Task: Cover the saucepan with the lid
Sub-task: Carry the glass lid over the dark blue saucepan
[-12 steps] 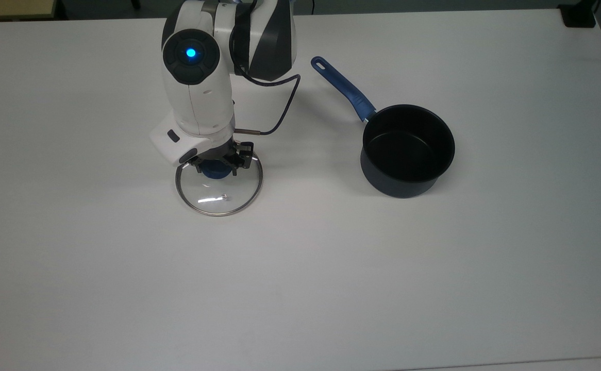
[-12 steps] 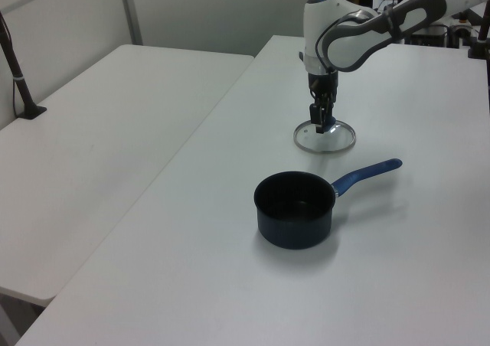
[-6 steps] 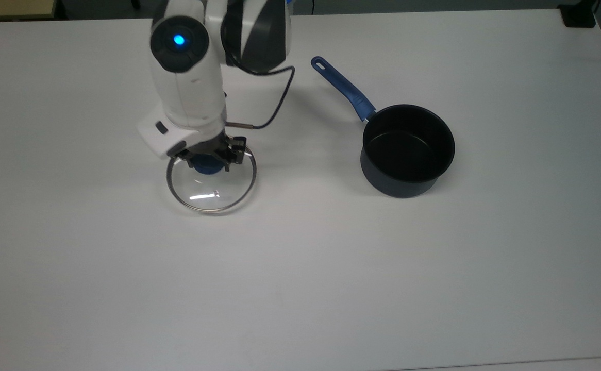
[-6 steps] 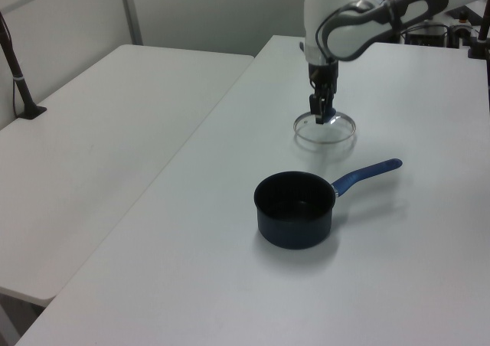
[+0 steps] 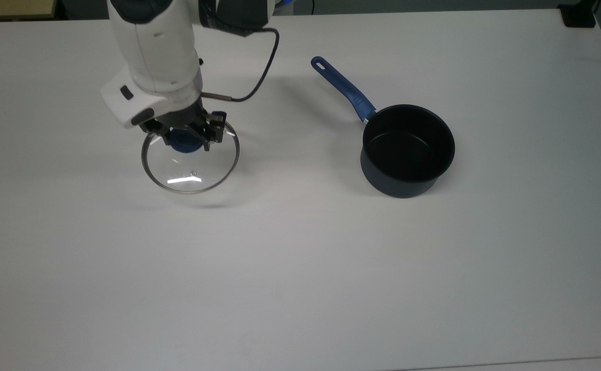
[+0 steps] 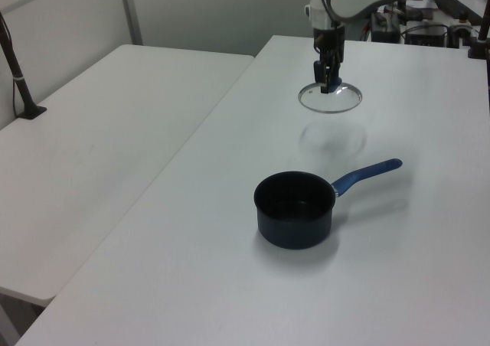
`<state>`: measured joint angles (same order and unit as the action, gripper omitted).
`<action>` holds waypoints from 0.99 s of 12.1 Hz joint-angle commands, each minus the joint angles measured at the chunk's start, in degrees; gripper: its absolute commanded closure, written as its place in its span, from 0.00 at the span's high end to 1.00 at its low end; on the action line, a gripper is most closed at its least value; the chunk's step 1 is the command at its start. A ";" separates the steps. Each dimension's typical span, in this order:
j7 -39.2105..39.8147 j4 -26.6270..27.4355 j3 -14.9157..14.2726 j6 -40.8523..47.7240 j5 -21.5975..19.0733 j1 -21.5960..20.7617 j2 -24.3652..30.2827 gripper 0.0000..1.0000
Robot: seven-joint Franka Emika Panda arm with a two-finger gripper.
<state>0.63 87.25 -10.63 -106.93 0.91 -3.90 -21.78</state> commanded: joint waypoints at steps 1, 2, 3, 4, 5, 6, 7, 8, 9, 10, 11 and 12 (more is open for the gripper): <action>-1.42 -2.26 -0.62 3.57 0.06 -0.75 0.95 0.54; -1.51 -2.26 -0.62 3.91 0.06 -0.93 0.95 0.53; -2.12 -3.04 -0.53 4.27 0.06 -1.19 0.95 0.53; -3.52 -3.49 -0.10 4.27 0.06 -1.46 0.86 0.53; -4.92 -3.49 0.00 4.27 0.06 -2.59 0.86 0.53; -5.89 -3.58 -0.18 4.36 0.15 -4.78 0.86 0.53; -7.73 -3.58 -0.18 4.71 0.15 -6.63 0.78 0.53; -9.40 -3.58 -0.09 6.19 -0.37 -8.47 0.69 0.53; -10.64 -3.84 -0.18 6.90 -1.25 -10.58 0.60 0.53; -13.35 -4.28 -0.18 6.99 -2.04 -13.12 0.34 0.53; -15.98 -4.37 -0.01 6.99 -2.05 -15.24 0.33 0.53; -17.92 -4.37 0.17 6.99 -2.05 -17.26 0.25 0.53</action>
<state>-12.59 84.23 -10.07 -101.97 -0.32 -16.88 -21.67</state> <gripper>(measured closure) 0.335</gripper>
